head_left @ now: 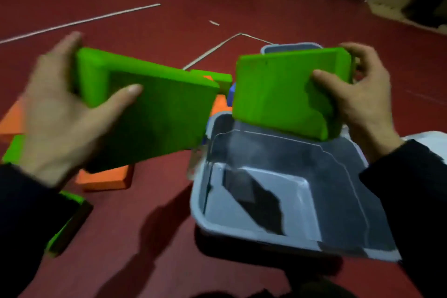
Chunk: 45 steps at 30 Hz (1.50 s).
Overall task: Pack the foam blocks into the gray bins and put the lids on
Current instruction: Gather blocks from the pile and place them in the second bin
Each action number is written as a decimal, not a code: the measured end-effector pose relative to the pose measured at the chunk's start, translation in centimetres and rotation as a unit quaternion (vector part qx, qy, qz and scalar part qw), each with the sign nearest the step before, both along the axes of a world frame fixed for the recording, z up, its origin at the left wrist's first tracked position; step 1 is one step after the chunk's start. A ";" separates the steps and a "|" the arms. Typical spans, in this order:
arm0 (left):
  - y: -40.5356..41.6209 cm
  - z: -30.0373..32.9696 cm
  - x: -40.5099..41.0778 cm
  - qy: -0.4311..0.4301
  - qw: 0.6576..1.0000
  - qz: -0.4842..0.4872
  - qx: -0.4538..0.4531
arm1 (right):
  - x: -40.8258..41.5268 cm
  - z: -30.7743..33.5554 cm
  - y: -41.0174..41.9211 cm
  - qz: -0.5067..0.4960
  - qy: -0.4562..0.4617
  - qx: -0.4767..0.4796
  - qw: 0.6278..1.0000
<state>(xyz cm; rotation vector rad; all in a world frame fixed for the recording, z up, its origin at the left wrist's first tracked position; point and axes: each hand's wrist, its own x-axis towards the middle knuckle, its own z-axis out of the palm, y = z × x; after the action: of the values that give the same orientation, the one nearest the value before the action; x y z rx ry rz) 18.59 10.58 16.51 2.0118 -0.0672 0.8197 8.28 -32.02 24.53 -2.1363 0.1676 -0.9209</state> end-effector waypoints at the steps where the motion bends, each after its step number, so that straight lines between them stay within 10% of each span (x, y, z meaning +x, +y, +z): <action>1: -4.0 3.9 -2.4 0.009 0.994 -0.068 0.081 | -0.6 -0.7 -2.1 -0.023 0.024 -0.002 0.999; 12: -26.2 -1.3 -3.5 0.161 0.860 -0.166 0.454 | -2.6 -12.2 -11.0 -0.064 0.217 -0.064 0.972; 17: -29.0 -8.8 -0.2 0.304 0.834 -0.114 0.446 | -3.2 -17.6 -10.4 -0.016 0.278 -0.075 0.957; 31: -30.6 -16.3 2.7 0.300 0.869 -0.083 0.386 | -3.6 -24.4 -10.4 0.056 0.366 -0.083 0.925; 39: -25.3 -14.7 3.6 0.253 0.717 -0.332 0.558 | -3.6 -18.4 -6.9 0.025 0.304 -0.050 0.951; 45: -22.3 -14.2 2.1 0.213 0.780 -0.209 0.550 | -3.3 -11.0 -1.4 0.064 0.351 -0.164 0.920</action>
<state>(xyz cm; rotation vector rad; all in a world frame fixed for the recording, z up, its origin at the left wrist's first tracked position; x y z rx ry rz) 20.69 -11.68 2.26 3.0415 -0.8773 -0.0819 4.99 -33.46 13.49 -2.6777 0.2370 -0.0677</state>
